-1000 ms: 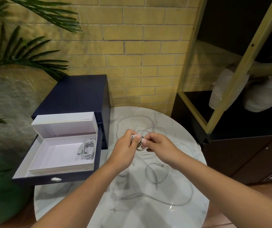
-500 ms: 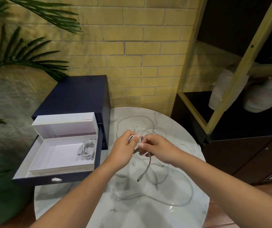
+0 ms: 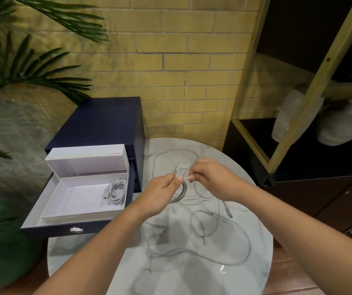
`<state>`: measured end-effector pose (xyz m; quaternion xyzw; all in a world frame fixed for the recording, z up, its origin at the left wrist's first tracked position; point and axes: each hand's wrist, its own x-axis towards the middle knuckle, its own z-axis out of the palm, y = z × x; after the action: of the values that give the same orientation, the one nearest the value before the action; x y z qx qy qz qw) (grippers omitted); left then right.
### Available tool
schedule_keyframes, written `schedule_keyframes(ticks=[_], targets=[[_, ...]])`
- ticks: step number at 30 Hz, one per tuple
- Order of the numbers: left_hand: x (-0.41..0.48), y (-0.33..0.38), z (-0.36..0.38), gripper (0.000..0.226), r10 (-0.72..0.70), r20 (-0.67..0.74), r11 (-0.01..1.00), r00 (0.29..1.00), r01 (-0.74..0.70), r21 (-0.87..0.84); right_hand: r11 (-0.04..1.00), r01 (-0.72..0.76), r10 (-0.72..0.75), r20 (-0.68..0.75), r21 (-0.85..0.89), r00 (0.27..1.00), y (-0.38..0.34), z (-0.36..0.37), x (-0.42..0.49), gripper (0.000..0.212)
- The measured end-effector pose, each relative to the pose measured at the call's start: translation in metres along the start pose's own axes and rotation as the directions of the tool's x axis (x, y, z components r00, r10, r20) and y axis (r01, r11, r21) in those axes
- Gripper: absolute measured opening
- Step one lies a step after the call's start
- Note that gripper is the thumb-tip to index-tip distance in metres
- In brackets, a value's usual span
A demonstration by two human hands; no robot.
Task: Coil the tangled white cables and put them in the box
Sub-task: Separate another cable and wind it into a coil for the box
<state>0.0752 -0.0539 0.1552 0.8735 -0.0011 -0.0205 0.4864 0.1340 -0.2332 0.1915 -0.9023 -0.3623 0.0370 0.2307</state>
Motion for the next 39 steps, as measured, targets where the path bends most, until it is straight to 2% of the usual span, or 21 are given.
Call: schedule_keyframes(ticks=[3,6,9,12,16,22,28,34,37,39], targets=[[0.000,0.005,-0.003,0.043,0.013,0.028,1.000,1.000,-0.013,0.004,0.993,0.063,-0.072,-0.091,-0.104,0.993,0.003,-0.005,0.003,0.017],[-0.001,0.009,-0.001,0.045,0.039,-0.006,0.999,0.999,-0.039,0.004,0.995,0.046,-0.058,-0.143,-0.091,0.988,0.003,-0.004,0.004,0.019],[-0.002,0.009,0.002,0.045,0.029,-0.050,0.998,0.998,-0.032,-0.050,0.999,0.038,-0.039,-0.184,-0.010,0.982,0.003,0.003,0.003,0.020],[-0.003,0.008,0.007,0.046,-0.014,-0.071,0.987,0.997,0.002,-0.161,0.981,-0.033,0.070,-0.190,0.190,0.979,0.001,0.010,-0.002,0.018],[-0.002,0.008,0.010,0.049,-0.042,-0.085,0.960,0.995,0.017,-0.280,0.864,-0.156,0.226,-0.093,0.478,0.970,-0.005,0.022,-0.010,0.018],[0.000,0.015,0.012,0.047,-0.099,-0.107,0.916,0.989,0.049,-0.398,0.667,-0.226,0.276,0.047,0.710,0.960,-0.011,0.035,-0.012,0.022],[-0.001,0.016,0.015,0.047,-0.099,-0.090,0.930,0.991,0.060,-0.362,0.492,-0.296,0.362,0.117,0.819,0.925,-0.016,0.036,-0.009,0.016],[0.003,0.008,0.014,0.053,-0.101,-0.082,0.939,0.991,0.068,-0.336,0.320,-0.347,0.374,0.219,0.881,0.901,-0.017,0.036,-0.006,0.022],[0.002,0.007,0.012,0.047,-0.059,-0.138,0.975,0.989,0.027,-0.222,0.183,-0.361,0.361,0.279,0.914,0.890,-0.017,0.034,-0.005,0.032],[0.001,0.008,0.013,0.043,-0.014,-0.199,0.991,0.980,-0.013,-0.136,0.136,-0.359,0.339,0.297,0.923,0.893,-0.018,0.032,-0.005,0.036]])
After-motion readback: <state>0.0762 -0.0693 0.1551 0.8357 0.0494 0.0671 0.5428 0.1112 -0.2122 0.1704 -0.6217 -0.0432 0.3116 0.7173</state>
